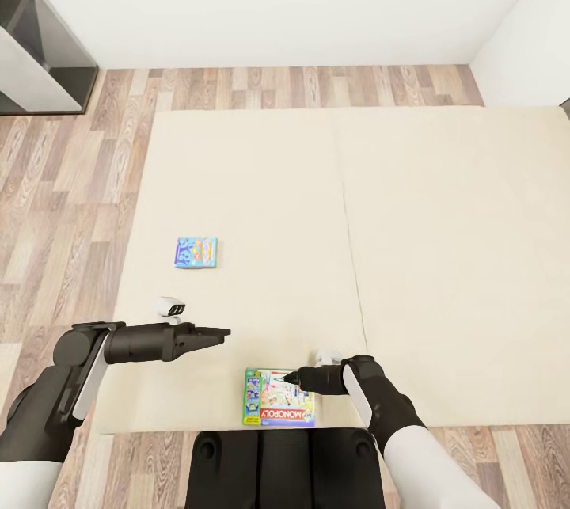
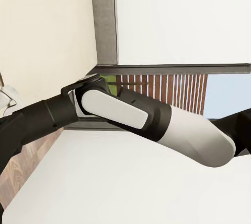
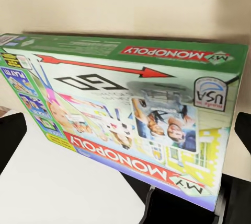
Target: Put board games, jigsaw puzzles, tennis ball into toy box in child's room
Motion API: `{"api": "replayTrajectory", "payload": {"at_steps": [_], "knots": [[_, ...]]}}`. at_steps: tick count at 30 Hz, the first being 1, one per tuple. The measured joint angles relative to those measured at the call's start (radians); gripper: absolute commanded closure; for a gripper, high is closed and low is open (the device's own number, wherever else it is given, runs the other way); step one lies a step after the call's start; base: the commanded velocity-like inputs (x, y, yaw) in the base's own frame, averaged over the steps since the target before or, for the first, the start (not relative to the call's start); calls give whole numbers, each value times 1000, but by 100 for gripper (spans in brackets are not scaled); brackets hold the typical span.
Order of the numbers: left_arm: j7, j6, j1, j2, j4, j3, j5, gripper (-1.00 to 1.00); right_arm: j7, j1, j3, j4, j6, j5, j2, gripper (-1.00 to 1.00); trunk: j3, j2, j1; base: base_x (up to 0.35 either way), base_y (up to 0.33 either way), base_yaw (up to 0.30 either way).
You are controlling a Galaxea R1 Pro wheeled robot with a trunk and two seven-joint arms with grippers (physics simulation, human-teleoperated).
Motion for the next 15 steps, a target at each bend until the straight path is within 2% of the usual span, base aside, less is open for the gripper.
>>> {"api": "replayTrajectory", "payload": {"at_steps": [6,15], "knots": [[0,0,0,0,0,0,-1,-100,0,0,0,0,0,0,0,-100,0,0,0,0,81,0],[0,0,0,0,0,0,-2,-100,0,0,0,0,0,0,0,-100,0,0,0,0,26,0]]}}
